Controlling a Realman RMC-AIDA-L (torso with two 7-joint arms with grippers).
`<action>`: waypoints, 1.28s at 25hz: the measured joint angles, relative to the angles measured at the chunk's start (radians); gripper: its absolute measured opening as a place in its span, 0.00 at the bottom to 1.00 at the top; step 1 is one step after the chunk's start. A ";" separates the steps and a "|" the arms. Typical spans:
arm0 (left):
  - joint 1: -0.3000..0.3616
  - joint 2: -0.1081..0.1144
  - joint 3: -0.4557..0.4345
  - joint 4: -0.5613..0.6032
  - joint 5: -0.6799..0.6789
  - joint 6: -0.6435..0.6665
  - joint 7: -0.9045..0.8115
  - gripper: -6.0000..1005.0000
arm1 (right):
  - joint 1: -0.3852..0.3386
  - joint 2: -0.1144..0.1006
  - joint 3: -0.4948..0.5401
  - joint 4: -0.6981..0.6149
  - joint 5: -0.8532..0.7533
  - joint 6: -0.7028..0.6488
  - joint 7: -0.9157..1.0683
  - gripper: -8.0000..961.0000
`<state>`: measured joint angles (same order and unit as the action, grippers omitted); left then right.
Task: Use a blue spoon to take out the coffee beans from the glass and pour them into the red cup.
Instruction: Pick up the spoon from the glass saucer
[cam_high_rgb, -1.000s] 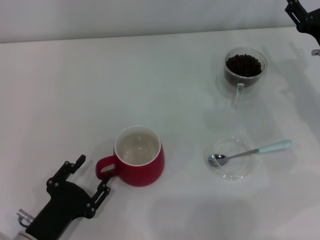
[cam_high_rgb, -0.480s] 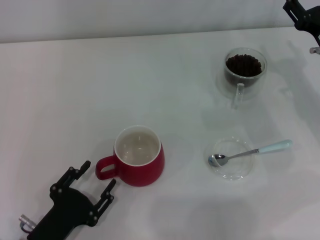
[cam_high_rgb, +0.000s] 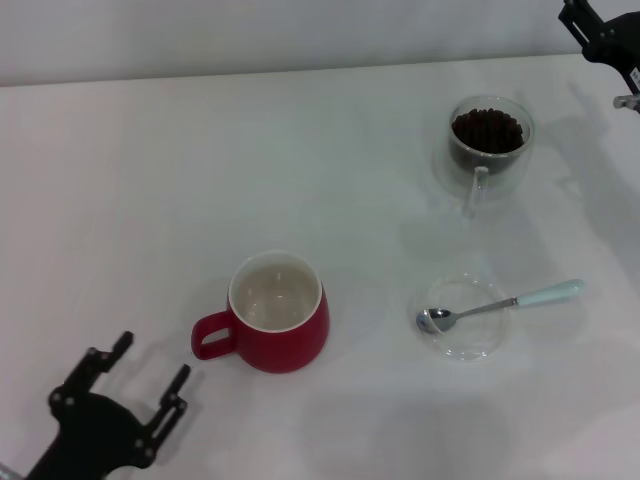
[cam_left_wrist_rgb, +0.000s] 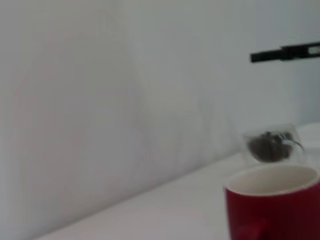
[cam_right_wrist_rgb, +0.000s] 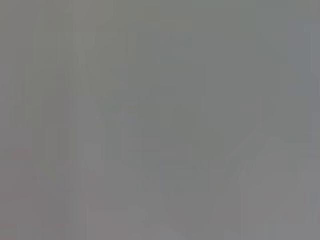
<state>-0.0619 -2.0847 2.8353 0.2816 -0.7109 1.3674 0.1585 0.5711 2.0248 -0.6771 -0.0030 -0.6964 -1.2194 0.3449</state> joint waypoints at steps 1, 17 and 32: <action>0.007 0.000 -0.002 -0.001 -0.012 0.018 -0.001 0.67 | -0.001 0.000 0.000 0.000 0.000 0.000 0.000 0.91; -0.029 -0.001 -0.004 -0.005 -0.554 0.097 -0.311 0.66 | -0.167 -0.018 -0.098 -0.058 -0.001 -0.009 0.320 0.91; -0.182 0.001 -0.005 -0.049 -0.745 0.093 -0.314 0.66 | -0.480 -0.024 -0.252 -0.123 0.000 -0.194 0.786 0.91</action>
<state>-0.2440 -2.0837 2.8302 0.2324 -1.4559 1.4606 -0.1551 0.0909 2.0010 -0.9296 -0.1256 -0.6961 -1.4133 1.1312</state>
